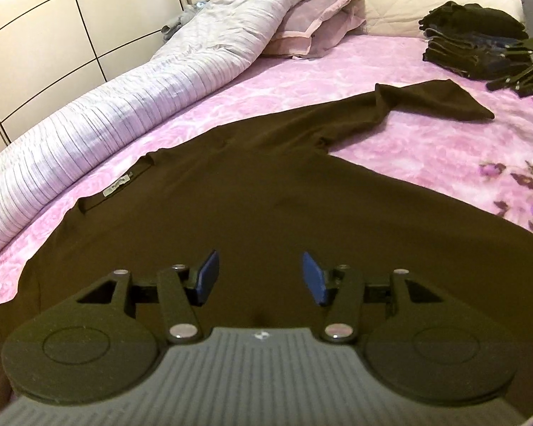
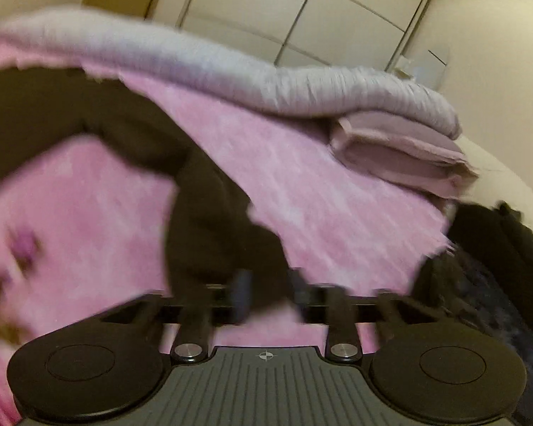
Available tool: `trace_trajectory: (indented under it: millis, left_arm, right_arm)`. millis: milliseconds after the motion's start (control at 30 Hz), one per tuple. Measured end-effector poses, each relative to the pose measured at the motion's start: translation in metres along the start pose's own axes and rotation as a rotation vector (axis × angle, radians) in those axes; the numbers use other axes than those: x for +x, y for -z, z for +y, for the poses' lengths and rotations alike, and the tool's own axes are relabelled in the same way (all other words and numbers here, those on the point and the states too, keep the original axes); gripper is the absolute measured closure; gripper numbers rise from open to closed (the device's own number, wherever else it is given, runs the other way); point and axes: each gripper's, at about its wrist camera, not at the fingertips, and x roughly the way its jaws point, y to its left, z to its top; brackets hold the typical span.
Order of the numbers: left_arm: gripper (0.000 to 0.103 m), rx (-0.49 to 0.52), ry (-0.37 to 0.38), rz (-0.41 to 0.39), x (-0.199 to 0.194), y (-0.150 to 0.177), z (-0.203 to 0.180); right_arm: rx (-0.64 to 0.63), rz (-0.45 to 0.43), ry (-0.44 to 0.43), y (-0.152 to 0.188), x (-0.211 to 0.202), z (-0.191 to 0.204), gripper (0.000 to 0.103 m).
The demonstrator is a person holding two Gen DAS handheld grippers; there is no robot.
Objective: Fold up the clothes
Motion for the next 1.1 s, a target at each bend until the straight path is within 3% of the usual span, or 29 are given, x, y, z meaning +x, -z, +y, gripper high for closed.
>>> trace_trajectory:
  millis: [167,267,333,367,467,567,667,800,967,1033,1100]
  left_arm:
    - [0.053,-0.013,-0.007,0.007,-0.003,0.003,0.004]
    - [0.053,-0.026,-0.020,0.019,-0.001,0.006,0.008]
    - [0.053,-0.030,-0.037,0.024,0.001,0.008,0.010]
    - [0.053,-0.034,-0.046,0.021,0.001,0.008,0.011]
    - [0.053,-0.044,-0.056,0.009,-0.002,0.007,0.014]
    - [0.053,-0.050,-0.048,0.006,-0.003,0.007,0.015]
    - [0.053,-0.054,-0.036,0.013,-0.001,0.006,0.012]
    - [0.053,-0.039,-0.012,0.010,-0.004,0.005,0.004]
    - [0.053,-0.022,-0.017,0.022,-0.002,0.003,0.007]
    - [0.053,-0.037,-0.021,0.028,0.002,0.001,0.009]
    - [0.053,-0.046,-0.021,0.036,0.007,0.000,0.010]
  right_arm:
    - [-0.032,0.058,-0.068,-0.020,0.031,0.026,0.044]
    - [-0.166,0.165,-0.064,-0.017,0.052,0.047,0.045]
    - [-0.243,0.220,-0.064,-0.009,0.060,0.050,0.064]
    - [-0.297,0.236,-0.038,-0.006,0.062,0.050,0.103]
    - [-0.557,0.171,0.220,0.005,0.054,0.040,0.102]
    - [-0.667,0.162,0.397,0.030,0.049,0.015,0.102]
    - [-0.698,0.314,0.360,0.060,0.055,0.006,0.102]
    - [-0.400,0.345,0.324,0.059,0.048,-0.023,0.101]
    - [0.021,0.323,0.279,0.046,0.041,-0.067,0.097]
    - [0.174,0.279,0.241,0.031,0.050,-0.091,0.088]
    - [0.217,0.289,0.187,0.027,0.065,-0.104,0.067]
